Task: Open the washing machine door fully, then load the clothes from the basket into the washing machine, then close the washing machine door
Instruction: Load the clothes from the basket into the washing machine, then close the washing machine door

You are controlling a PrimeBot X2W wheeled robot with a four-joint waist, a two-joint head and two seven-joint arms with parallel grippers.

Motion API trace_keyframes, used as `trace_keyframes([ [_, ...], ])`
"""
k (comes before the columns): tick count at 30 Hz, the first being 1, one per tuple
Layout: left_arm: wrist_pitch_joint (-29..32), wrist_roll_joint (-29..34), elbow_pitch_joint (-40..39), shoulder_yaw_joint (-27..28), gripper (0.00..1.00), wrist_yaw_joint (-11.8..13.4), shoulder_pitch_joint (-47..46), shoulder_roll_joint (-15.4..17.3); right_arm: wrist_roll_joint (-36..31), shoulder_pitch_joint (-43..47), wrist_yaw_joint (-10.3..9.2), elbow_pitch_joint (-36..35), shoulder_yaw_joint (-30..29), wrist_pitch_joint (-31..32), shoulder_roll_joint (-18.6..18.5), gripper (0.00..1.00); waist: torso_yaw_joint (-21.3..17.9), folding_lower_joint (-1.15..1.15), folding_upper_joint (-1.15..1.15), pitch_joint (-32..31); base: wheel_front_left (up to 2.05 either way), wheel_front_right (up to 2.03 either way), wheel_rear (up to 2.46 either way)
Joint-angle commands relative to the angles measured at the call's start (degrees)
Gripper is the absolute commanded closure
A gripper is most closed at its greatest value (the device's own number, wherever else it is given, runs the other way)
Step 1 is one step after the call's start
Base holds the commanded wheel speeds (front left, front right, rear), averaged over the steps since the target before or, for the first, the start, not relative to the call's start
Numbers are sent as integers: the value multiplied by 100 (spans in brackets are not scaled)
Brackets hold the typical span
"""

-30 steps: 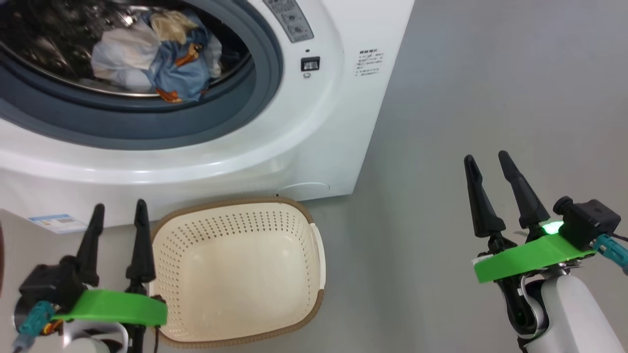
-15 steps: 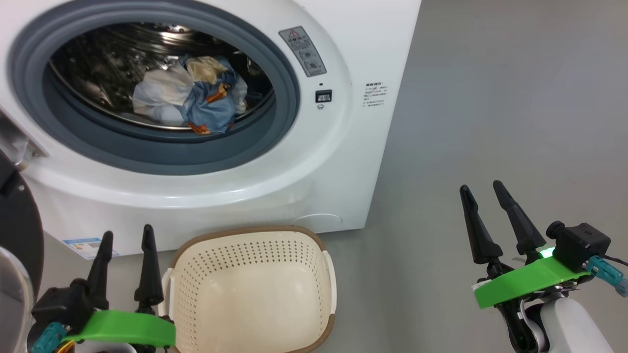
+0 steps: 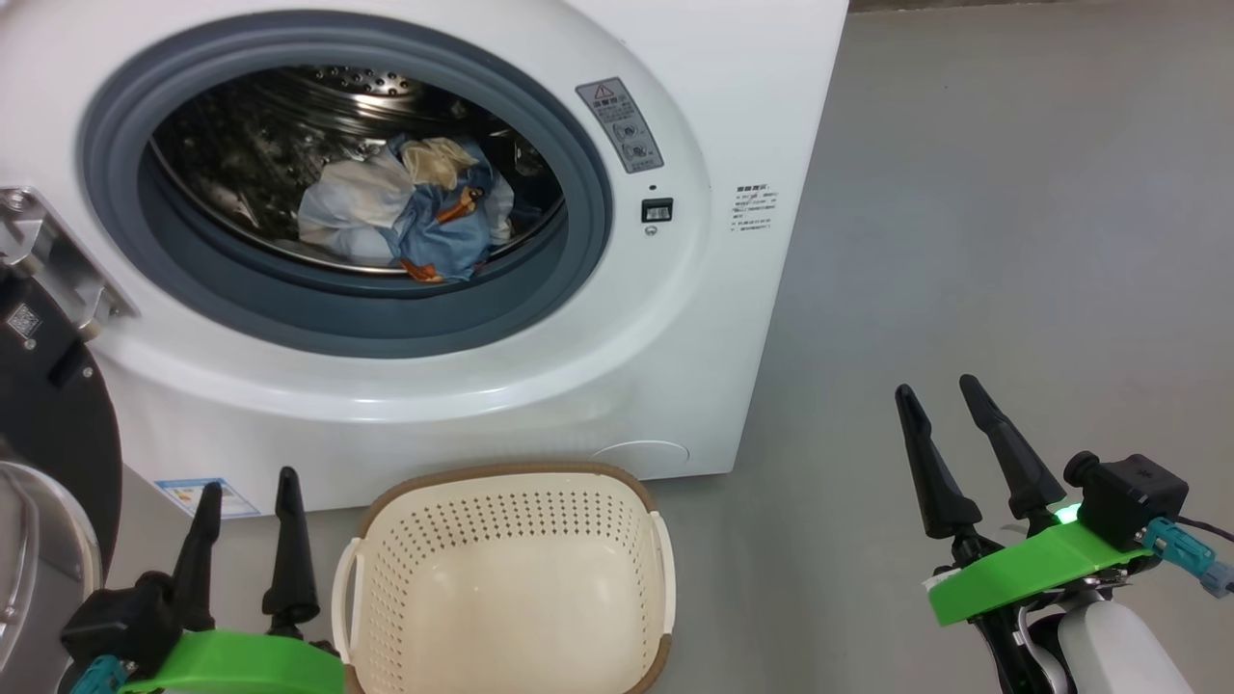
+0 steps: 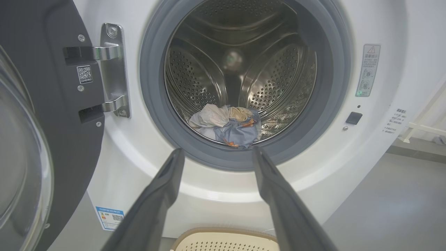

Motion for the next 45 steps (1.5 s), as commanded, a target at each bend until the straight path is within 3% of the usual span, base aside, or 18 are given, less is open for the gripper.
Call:
trace_keyframes([
  [1, -35, 18, -102, 231, 0, -30, -76, 58, 77, 31, 9, -134, 141, -28, -54, 0, 9, 0, 0, -12, 0, 0, 0],
  [12, -36, 7, -27, 360, 0, -211, -105, -44, 100, 56, 9, -137, 187, -28, -89, 0, 21, 0, 0, -35, 0, 0, 0],
  [45, -36, 111, -48, 558, 0, -416, -116, -187, 112, 74, 9, -81, 239, -28, -89, 0, 54, 0, 0, -116, -6, 6, 0],
])
